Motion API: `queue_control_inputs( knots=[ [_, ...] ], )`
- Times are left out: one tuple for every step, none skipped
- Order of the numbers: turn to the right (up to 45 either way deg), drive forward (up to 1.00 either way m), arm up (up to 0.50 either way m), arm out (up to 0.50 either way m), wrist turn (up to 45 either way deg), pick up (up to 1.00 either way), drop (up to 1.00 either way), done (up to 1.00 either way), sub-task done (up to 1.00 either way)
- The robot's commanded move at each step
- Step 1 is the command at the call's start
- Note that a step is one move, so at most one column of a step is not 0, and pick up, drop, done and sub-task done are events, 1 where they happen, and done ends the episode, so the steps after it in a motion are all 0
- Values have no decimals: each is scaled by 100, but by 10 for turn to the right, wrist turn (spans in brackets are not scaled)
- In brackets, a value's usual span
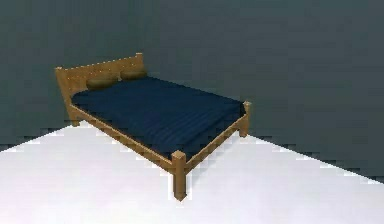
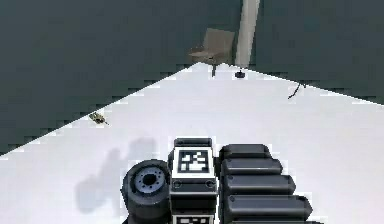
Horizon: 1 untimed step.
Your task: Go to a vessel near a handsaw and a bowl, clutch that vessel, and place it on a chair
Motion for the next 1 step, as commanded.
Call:
queue_control_inputs(
  knots=[
    [-450, 0, 0, 0, 0, 0, 0, 0, 0]
  ],
)
